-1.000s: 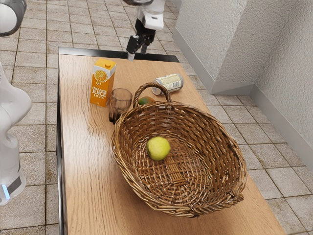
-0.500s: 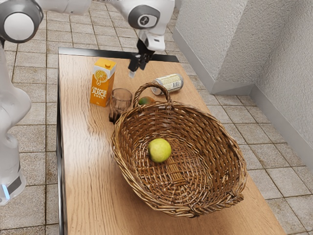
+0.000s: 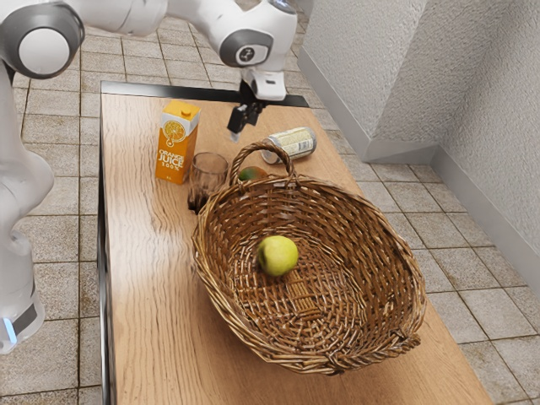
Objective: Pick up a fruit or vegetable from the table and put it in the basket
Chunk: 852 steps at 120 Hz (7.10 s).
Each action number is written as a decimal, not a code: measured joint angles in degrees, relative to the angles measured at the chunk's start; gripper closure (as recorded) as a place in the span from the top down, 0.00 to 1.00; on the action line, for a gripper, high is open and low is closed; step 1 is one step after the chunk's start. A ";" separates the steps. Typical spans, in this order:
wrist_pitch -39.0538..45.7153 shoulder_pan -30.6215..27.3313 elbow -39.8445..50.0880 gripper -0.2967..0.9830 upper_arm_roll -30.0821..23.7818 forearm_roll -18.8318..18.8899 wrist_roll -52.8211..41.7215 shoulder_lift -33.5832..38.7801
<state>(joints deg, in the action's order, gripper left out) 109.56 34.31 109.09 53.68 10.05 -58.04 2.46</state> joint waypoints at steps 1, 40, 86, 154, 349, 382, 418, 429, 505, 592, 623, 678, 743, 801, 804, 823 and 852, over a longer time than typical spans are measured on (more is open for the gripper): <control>0.08 0.03 0.00 0.77 -0.02 -0.02 0.00 0.00; 1.58 3.24 0.00 0.77 -0.64 -0.51 -0.04 0.02; 1.72 4.23 1.68 0.77 -0.60 -0.82 0.24 0.44; 4.27 4.45 6.02 0.77 -0.53 -0.90 0.92 -0.18; 7.61 2.44 7.90 0.77 -0.07 -2.85 0.65 -4.67; 7.93 1.82 7.92 0.77 -0.07 -3.55 0.26 -5.45; 8.34 1.44 7.81 0.77 -0.10 -4.62 -0.53 -6.25; 8.42 1.38 7.75 0.77 -0.10 -4.93 -0.81 -6.41; 8.55 1.64 7.39 0.77 -0.22 -5.39 -1.92 -7.14; 8.56 2.11 6.83 0.77 -0.98 -5.34 -2.34 -7.15; 8.54 2.34 6.73 0.77 -1.10 -5.31 -2.43 -7.12; 8.49 3.02 6.51 0.77 -1.21 -5.31 -2.81 -7.15; 8.48 2.99 6.51 0.77 -1.21 -5.31 -3.18 -7.15; 8.50 3.43 6.51 0.77 -1.21 -5.31 -3.34 -7.19; 8.50 3.43 6.51 0.77 -1.21 -5.31 -3.34 -7.19; 8.52 3.43 6.51 0.77 -1.21 -5.31 -3.36 -7.23; 8.55 3.39 6.51 0.77 -1.21 -5.36 -3.37 -8.07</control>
<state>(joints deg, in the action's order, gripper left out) 118.10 37.70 115.60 52.47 4.69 -61.40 -5.61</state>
